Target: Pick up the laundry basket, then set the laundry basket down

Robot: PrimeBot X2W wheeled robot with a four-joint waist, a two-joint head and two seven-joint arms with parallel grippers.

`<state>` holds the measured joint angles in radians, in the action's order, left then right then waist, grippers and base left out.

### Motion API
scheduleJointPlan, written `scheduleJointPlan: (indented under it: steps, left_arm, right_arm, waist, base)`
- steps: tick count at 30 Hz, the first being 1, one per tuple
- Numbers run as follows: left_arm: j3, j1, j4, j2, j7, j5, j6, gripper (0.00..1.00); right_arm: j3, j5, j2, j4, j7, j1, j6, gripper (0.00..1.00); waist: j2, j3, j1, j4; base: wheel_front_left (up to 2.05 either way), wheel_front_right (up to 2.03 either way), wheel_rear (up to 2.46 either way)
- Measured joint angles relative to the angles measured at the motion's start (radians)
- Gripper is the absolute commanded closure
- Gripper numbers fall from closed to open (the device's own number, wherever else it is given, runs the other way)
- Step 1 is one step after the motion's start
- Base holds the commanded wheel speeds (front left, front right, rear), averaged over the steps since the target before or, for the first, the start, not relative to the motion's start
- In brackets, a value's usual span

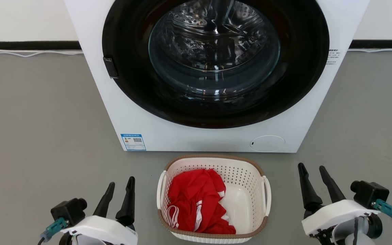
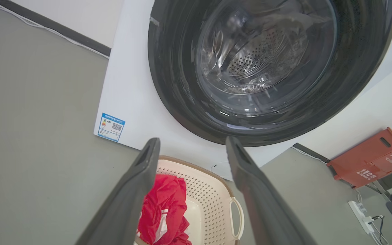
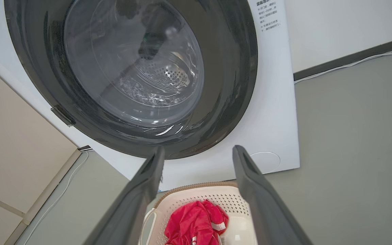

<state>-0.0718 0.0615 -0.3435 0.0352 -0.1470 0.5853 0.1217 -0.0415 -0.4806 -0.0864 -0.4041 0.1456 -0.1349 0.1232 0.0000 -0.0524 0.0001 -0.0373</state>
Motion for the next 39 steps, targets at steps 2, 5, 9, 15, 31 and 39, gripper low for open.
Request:
scheduleJointPlan:
  steps: [2,5,9,15,31,39]
  left_arm:
    - [0.0,0.007,-0.001,0.0,-0.007,-0.026,0.0,0.0]
    - [-0.001,0.014,-0.002,0.001,-0.016,-0.063,-0.003,0.0]
    - [-0.002,0.019,-0.005,0.001,-0.03,-0.112,-0.007,0.0]
    - [-0.005,0.038,-0.008,0.001,-0.043,-0.182,-0.008,0.0]
    - [-0.005,0.055,-0.019,0.003,-0.093,-0.368,-0.013,0.0]
    - [-0.004,0.104,-0.018,0.003,-0.104,-0.424,-0.013,0.0]
  right_arm:
    - [0.001,0.028,-0.001,-0.003,0.004,-0.002,0.0,0.0]
    - [0.001,0.061,-0.001,-0.006,0.013,-0.014,0.0,0.0]
    - [0.002,0.107,-0.001,-0.018,0.023,-0.016,0.0,0.0]
    - [0.001,0.179,-0.001,-0.031,0.041,-0.027,0.0,0.0]
    - [0.007,0.372,0.011,-0.063,0.085,-0.035,0.001,0.0]
    - [0.009,0.429,0.013,-0.082,0.102,-0.079,0.001,0.0]
  waist:
    - [0.0,-0.007,0.0,-0.001]
    - [0.0,-0.017,0.0,-0.001]
    - [0.0,-0.025,0.0,-0.001]
    - [0.0,-0.032,0.0,0.003]
    - [0.0,-0.041,-0.0001,0.008]
    - [0.0,-0.095,-0.0001,0.009]
  base:
    - [0.0,0.0,0.0]
    - [0.0,0.0,0.0]
    - [0.0,0.0,0.0]
    - [0.0,0.0,0.0]
    - [0.0,0.0,0.0]
    - [0.0,0.0,0.0]
